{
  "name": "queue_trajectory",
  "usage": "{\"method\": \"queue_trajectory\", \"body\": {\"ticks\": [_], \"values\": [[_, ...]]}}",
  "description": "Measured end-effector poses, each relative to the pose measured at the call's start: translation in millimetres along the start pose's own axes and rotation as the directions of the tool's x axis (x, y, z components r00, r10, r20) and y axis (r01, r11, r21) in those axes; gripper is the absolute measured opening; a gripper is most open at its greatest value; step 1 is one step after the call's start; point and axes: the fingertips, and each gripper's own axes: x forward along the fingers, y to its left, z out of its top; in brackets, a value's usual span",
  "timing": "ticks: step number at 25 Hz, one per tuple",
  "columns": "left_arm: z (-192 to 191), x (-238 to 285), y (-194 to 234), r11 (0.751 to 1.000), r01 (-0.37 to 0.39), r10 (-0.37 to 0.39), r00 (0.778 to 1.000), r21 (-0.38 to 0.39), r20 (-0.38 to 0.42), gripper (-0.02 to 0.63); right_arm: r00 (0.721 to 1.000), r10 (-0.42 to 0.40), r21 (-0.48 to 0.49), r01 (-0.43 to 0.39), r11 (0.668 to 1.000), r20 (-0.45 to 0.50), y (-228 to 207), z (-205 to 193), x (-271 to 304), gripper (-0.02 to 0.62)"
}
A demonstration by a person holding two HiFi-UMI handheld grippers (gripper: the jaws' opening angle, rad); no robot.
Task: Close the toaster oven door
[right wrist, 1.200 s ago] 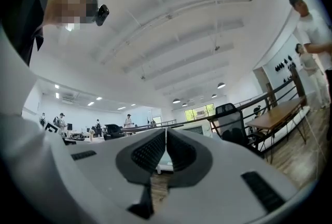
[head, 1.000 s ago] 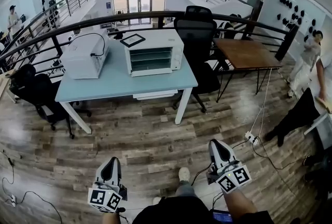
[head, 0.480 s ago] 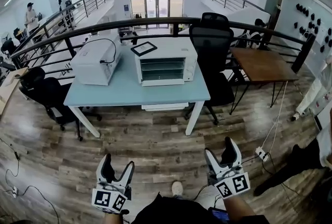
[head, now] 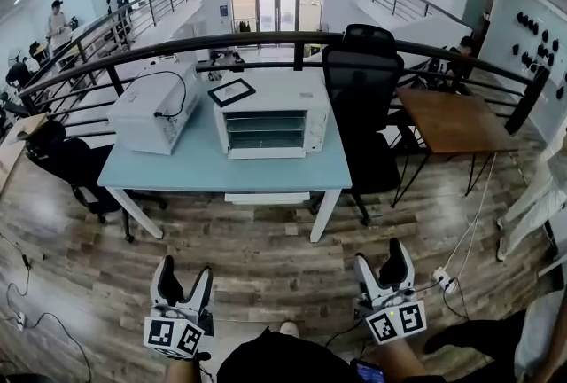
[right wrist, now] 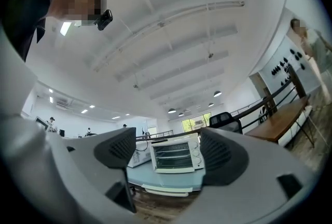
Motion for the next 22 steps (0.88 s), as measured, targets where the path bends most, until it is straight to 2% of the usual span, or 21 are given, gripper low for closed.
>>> {"method": "queue_trajectory", "body": {"ticks": [6, 14, 22], "values": [[-9.8, 21.5, -9.4, 1.000, 0.004, -0.004, 0.999, -0.004, -0.038, 0.380, 1.000, 0.010, 0.047, -0.009, 0.999, -0.027, -22.5, -15.3, 21.2, 0.371], [-21.6, 43.2, 10.5, 0.999, -0.036, 0.035, 0.997, -0.011, -0.063, 0.380, 0.994, 0.005, 0.064, 0.002, 0.998, -0.112, -34.1, -46.7, 46.1, 0.371], [-33.2, 115.9, 46.3, 0.998, -0.009, 0.006, 0.998, -0.058, -0.062, 0.380, 0.992, -0.017, 0.025, 0.021, 0.999, -0.124, -43.9, -52.3, 110.2, 0.370]]}}
